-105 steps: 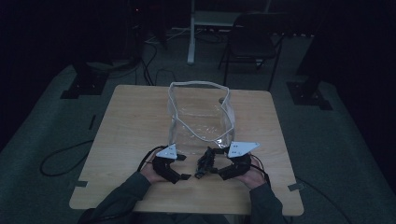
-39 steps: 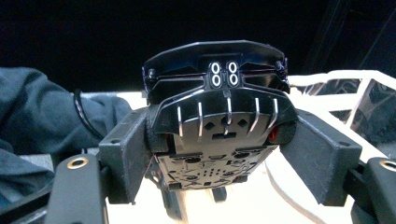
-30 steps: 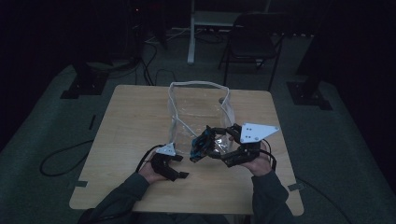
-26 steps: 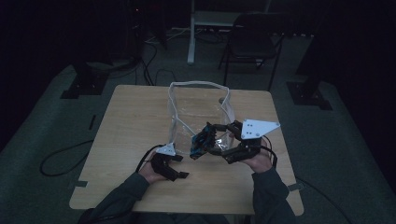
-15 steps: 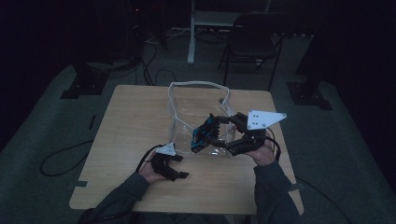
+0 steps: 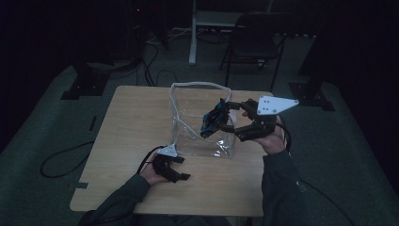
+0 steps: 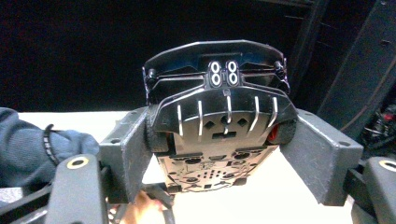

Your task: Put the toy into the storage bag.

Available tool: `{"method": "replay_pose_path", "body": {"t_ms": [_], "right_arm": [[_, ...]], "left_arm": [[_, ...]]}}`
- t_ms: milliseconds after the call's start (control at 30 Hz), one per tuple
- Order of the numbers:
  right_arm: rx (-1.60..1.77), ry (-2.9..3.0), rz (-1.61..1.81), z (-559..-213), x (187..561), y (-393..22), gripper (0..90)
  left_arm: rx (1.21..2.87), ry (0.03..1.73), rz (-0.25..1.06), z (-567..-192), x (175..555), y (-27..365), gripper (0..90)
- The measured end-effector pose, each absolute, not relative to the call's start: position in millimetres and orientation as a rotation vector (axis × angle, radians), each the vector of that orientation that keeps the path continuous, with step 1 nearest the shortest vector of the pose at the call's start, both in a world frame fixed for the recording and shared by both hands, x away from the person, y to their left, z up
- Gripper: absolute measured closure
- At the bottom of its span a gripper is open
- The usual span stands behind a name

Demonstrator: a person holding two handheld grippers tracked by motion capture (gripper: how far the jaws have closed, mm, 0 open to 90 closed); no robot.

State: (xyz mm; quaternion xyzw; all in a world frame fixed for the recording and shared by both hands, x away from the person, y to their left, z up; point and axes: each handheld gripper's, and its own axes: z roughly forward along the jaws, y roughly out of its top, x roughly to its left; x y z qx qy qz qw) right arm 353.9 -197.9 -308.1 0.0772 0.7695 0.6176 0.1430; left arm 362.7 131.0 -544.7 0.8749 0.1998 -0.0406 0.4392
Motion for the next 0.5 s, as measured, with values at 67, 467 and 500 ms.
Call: {"method": "replay_pose_path", "body": {"t_ms": [67,467,500], "right_arm": [[0.238,2.228,1.754,-307,365,-199,26.5],[0.296,2.284,1.695,-319,400,-203,26.6],[0.297,2.294,1.688,-320,404,-203,26.6]], "left_arm": [[2.175,0.496,-0.103,-545,363,131,15.1],[2.177,0.497,-0.105,-545,363,131,15.1],[2.177,0.497,-0.109,-545,363,131,15.1]]}}
